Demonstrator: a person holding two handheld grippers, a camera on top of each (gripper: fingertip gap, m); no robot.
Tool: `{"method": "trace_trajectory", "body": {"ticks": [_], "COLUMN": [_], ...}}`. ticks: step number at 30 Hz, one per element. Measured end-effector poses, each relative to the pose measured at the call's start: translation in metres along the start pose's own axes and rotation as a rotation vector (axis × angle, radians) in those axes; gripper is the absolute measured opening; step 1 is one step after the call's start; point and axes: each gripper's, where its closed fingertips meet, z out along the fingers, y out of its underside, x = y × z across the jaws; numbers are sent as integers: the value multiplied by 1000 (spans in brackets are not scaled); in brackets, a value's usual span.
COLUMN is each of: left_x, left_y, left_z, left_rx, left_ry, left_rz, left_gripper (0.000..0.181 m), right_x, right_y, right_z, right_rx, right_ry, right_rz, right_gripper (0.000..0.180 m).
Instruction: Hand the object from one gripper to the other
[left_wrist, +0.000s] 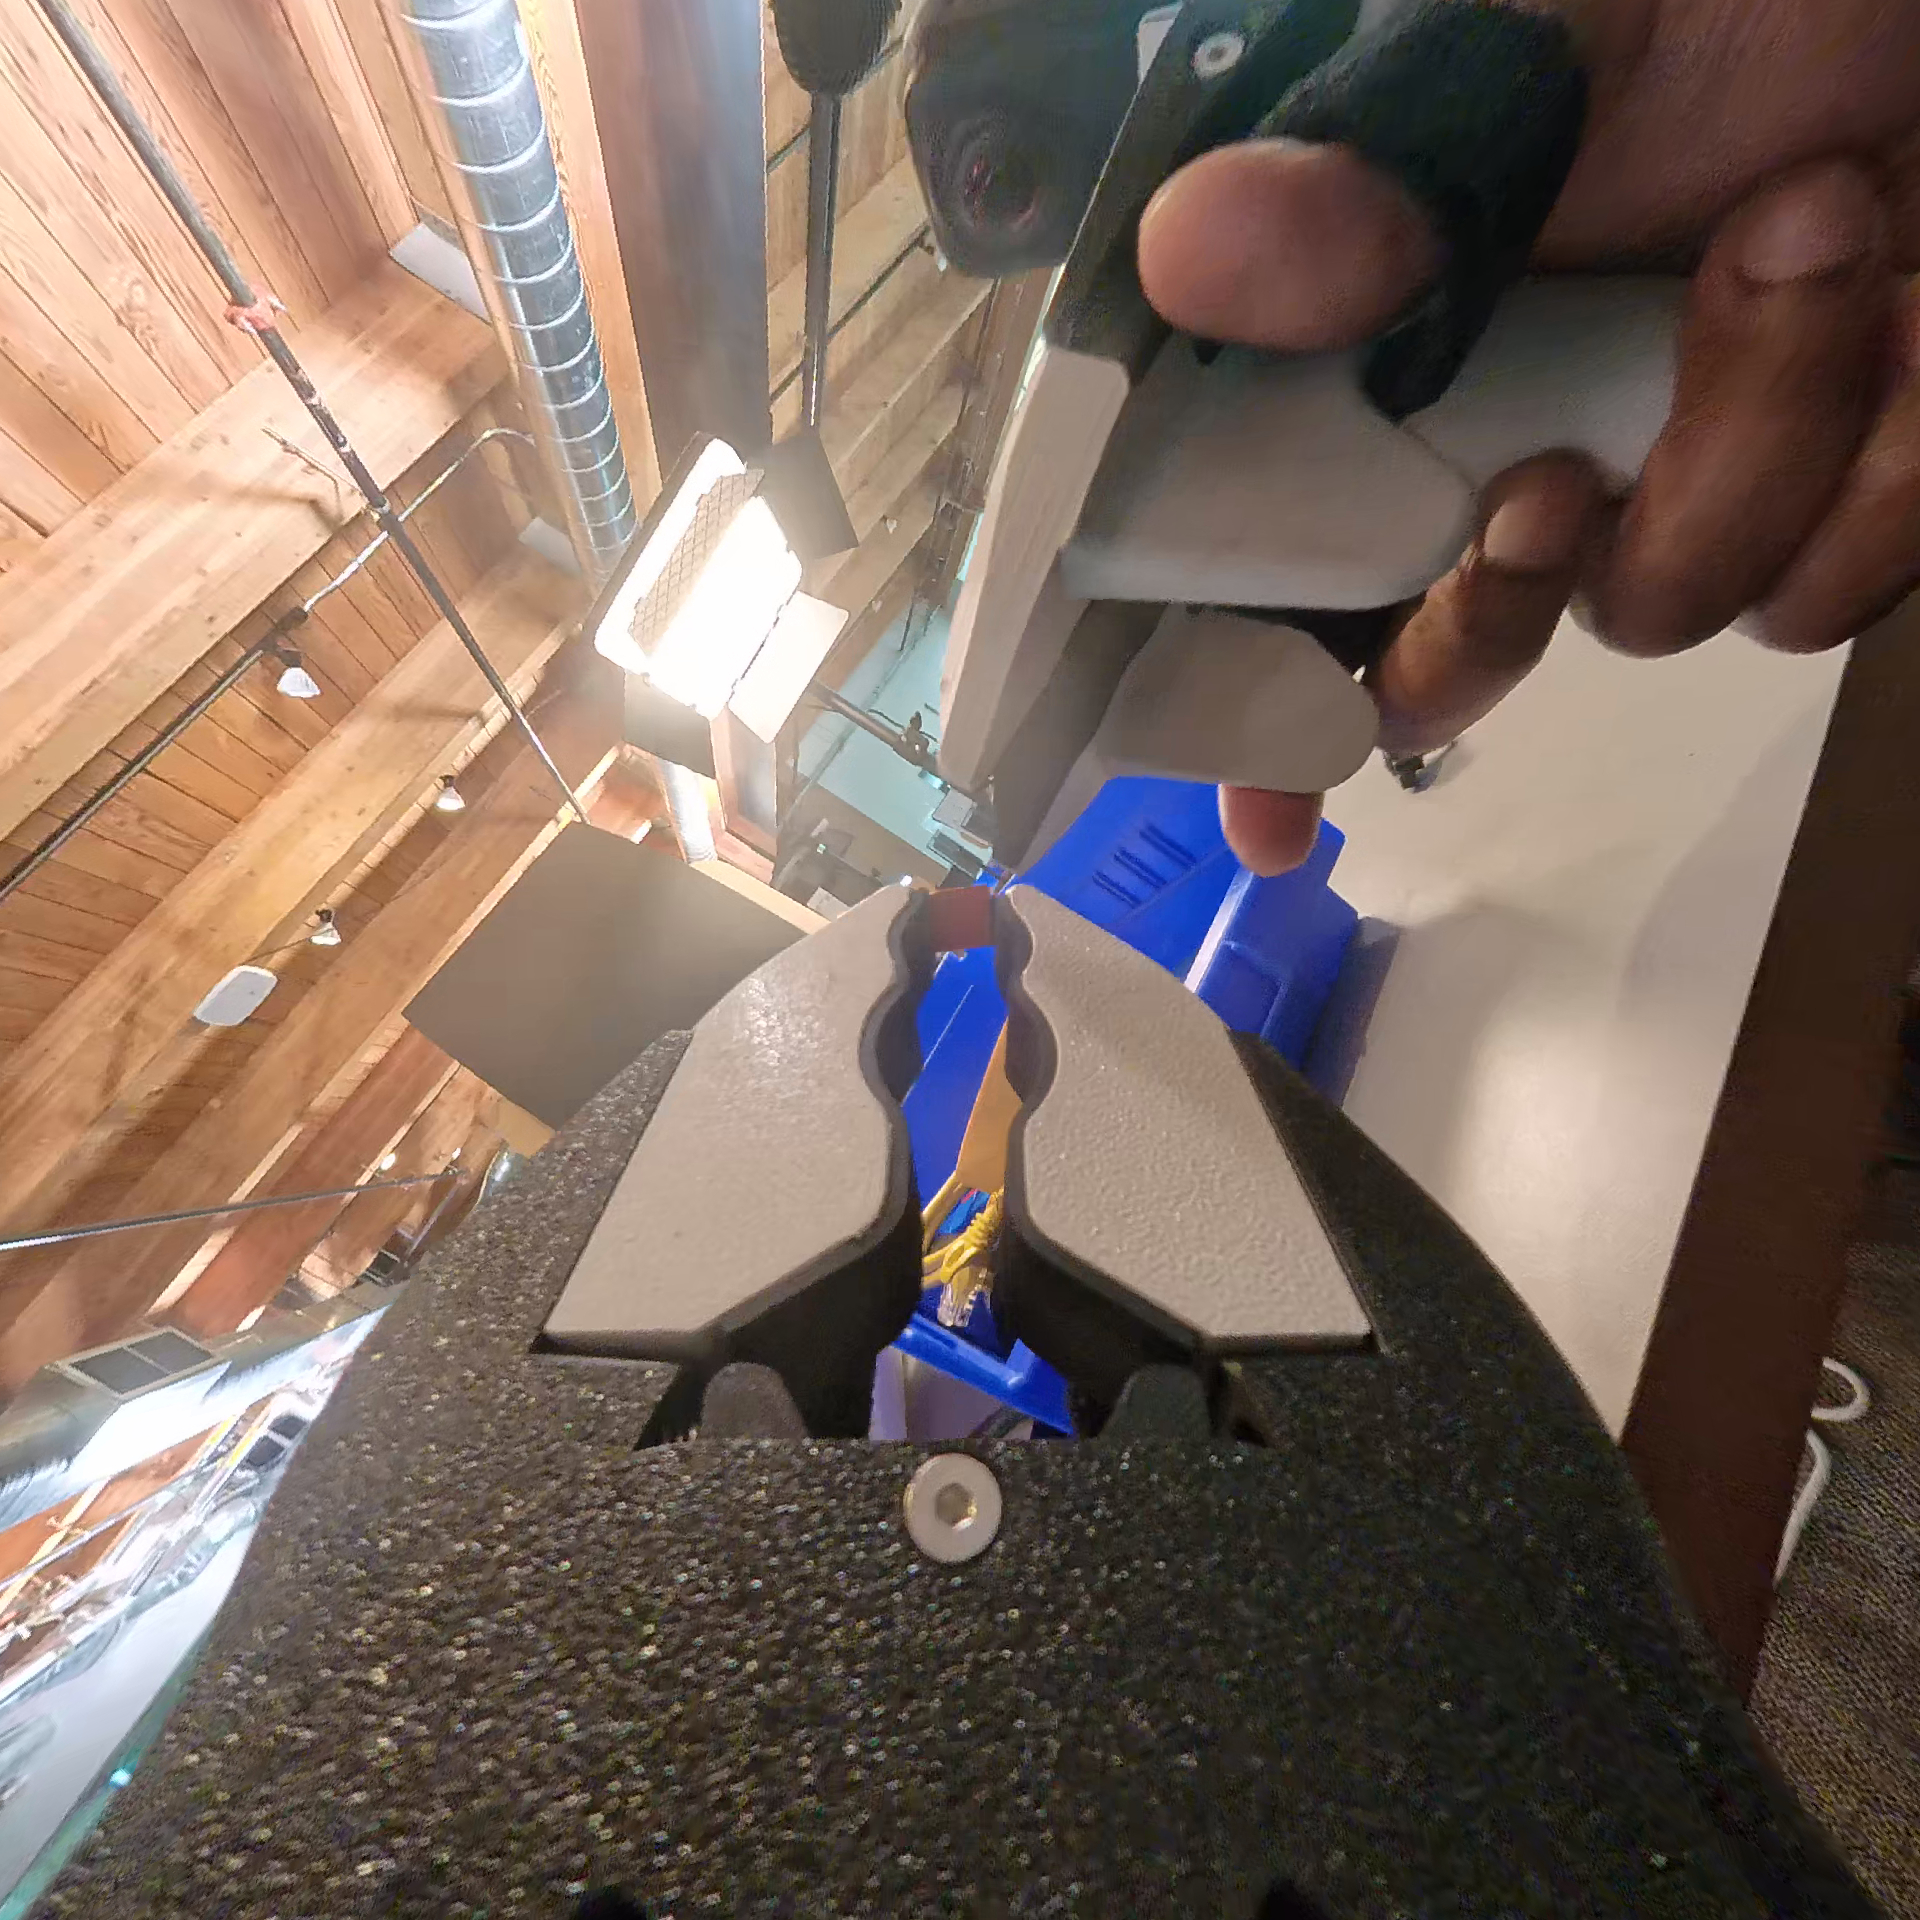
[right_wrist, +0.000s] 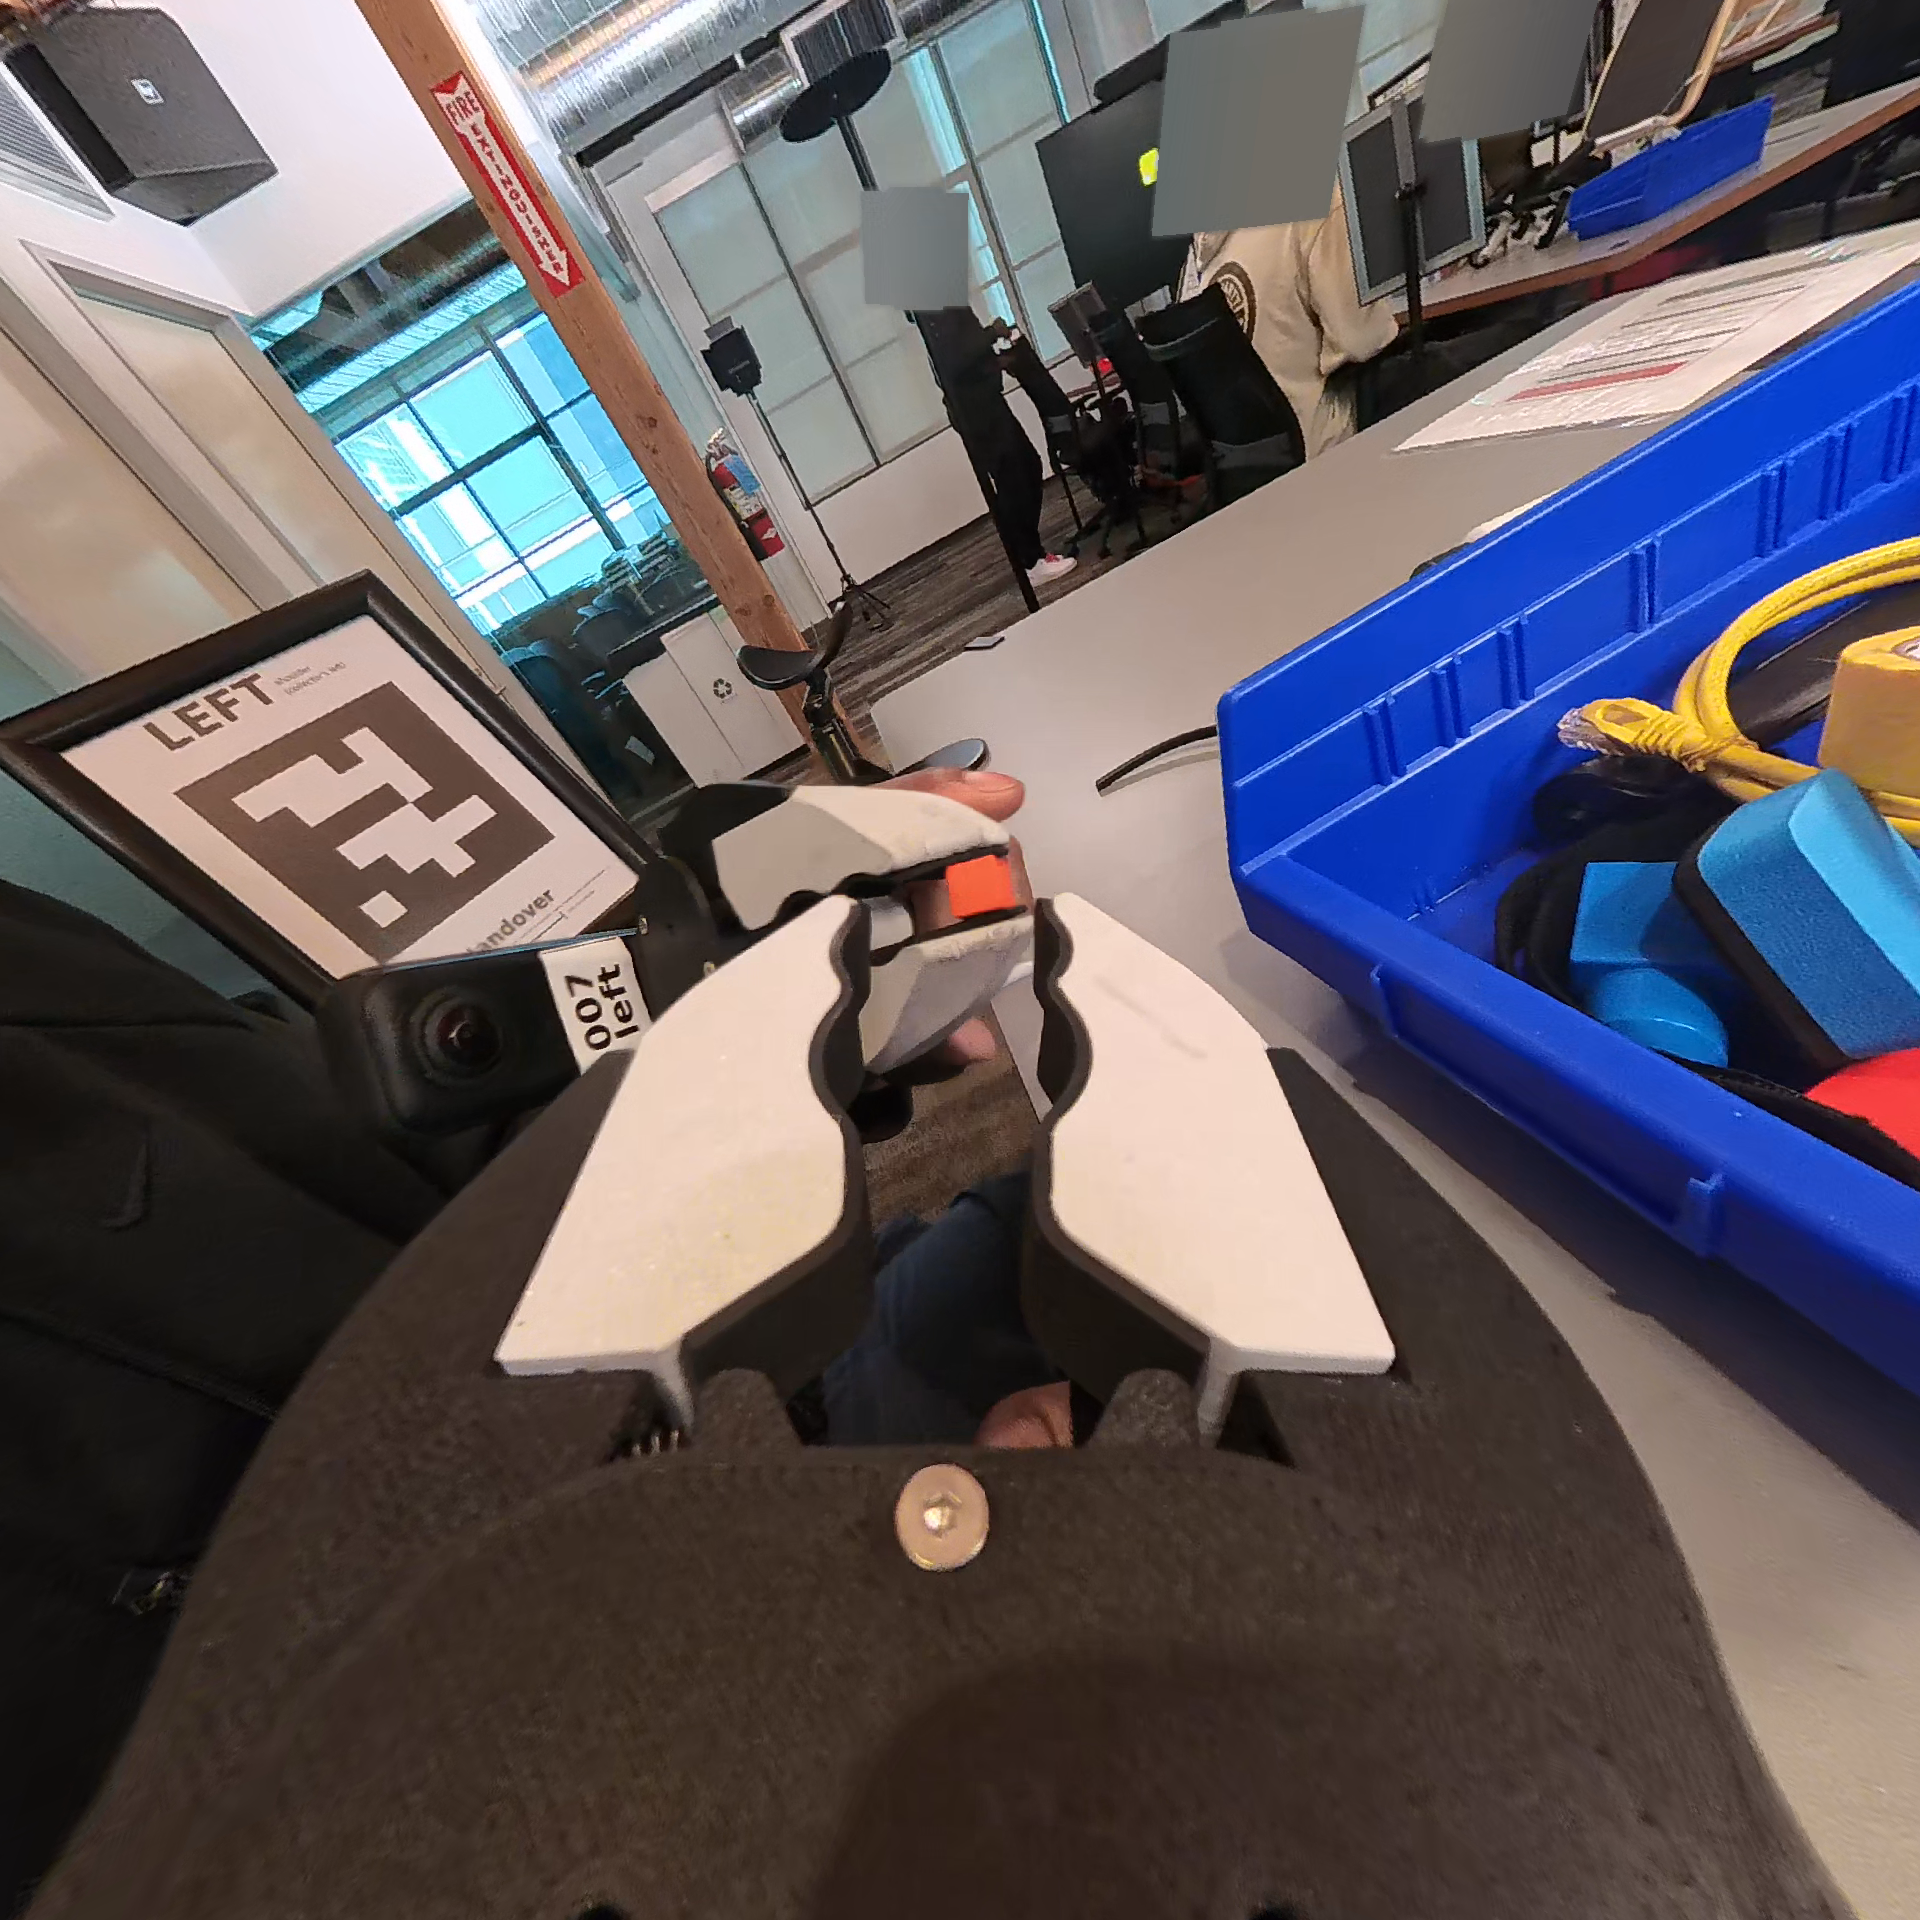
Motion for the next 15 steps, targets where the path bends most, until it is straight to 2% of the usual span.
{"method": "trace_trajectory", "body": {"ticks": [6,8,11,15], "left_x": [8,10,11,12], "left_y": [-8,-8,-7,-9], "left_z": [-1,-1,-1,1], "left_rx": [38,43,47,74], "left_ry": [24,33,52,171], "left_rz": [39,41,17,-238], "left_gripper": [11,11,11,15], "right_x": [3,4,5,2], "right_y": [9,12,12,7], "right_z": [5,5,5,4], "right_rx": [-49,-60,-66,-46], "right_ry": [48,60,79,96], "right_rz": [-55,-82,-149,-296], "right_gripper": [27,15,11,9]}}
